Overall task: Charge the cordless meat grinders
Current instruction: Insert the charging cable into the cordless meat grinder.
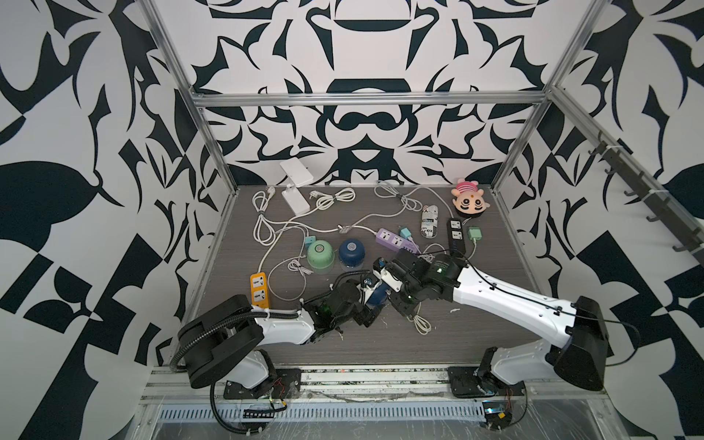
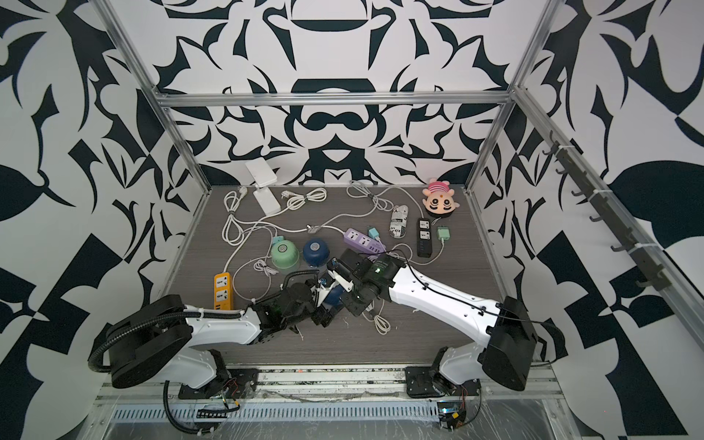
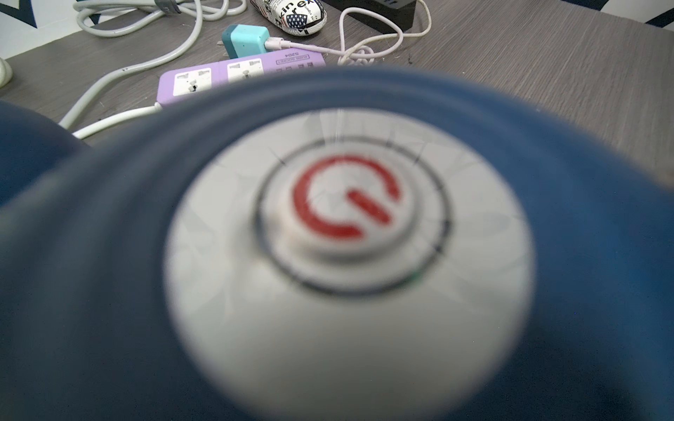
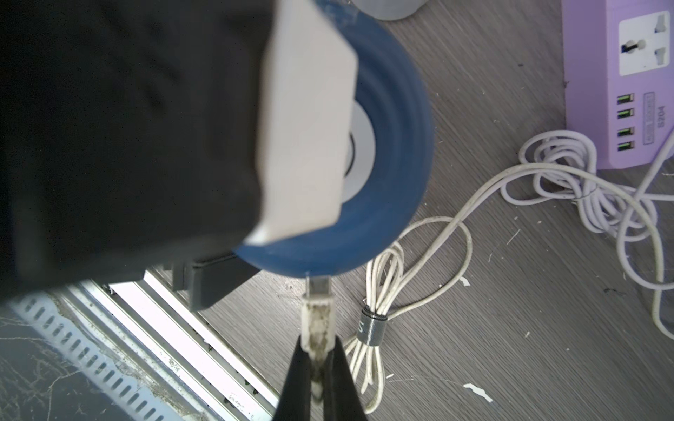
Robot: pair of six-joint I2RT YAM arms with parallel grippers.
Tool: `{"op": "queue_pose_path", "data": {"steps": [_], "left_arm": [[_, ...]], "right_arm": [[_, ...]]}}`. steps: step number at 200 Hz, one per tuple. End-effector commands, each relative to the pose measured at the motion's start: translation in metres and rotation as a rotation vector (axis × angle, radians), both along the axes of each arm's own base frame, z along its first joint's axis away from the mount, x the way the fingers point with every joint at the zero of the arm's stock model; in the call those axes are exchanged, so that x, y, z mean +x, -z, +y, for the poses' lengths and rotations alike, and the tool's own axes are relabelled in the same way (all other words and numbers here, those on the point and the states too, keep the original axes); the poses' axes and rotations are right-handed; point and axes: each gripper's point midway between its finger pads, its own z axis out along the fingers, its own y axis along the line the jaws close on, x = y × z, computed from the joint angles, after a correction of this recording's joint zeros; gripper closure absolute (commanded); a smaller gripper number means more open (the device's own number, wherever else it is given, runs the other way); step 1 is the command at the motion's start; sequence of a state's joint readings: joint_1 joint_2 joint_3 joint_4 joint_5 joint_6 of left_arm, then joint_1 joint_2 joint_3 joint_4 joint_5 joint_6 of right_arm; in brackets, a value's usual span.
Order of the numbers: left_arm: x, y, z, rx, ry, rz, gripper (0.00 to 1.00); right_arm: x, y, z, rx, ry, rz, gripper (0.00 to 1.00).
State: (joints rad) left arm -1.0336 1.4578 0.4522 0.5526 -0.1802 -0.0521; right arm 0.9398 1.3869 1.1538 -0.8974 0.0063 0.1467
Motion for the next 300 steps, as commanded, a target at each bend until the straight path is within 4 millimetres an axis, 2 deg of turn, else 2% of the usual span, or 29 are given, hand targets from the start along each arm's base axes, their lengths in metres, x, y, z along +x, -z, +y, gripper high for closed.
{"op": "queue_pose_path", "data": {"steps": [1, 92, 198, 265, 300], "left_arm": [[-0.003, -0.024, -0.015, -0.058, 0.045, -0.048, 0.51], [-0.011, -0.019, -0.02, -0.048, 0.066, -0.055, 0.54], [-0.027, -0.025, -0.032, -0.039, 0.121, -0.084, 0.57], [-0.046, -0.024, -0.036, -0.014, 0.17, -0.084, 0.58], [-0.049, -0.027, -0.038, -0.03, 0.167, -0.086, 0.59]], "right_arm": [[0.017, -0.027, 0.017, 0.073, -0.004, -0.093, 1.0], [0.025, -0.036, 0.023, 0.104, 0.009, -0.124, 1.0], [0.032, -0.047, 0.055, 0.192, -0.025, -0.105, 1.0], [0.049, -0.051, 0.045, 0.176, 0.008, -0.153, 1.0], [0.045, -0.051, 0.058, 0.234, 0.008, -0.104, 1.0]]}}
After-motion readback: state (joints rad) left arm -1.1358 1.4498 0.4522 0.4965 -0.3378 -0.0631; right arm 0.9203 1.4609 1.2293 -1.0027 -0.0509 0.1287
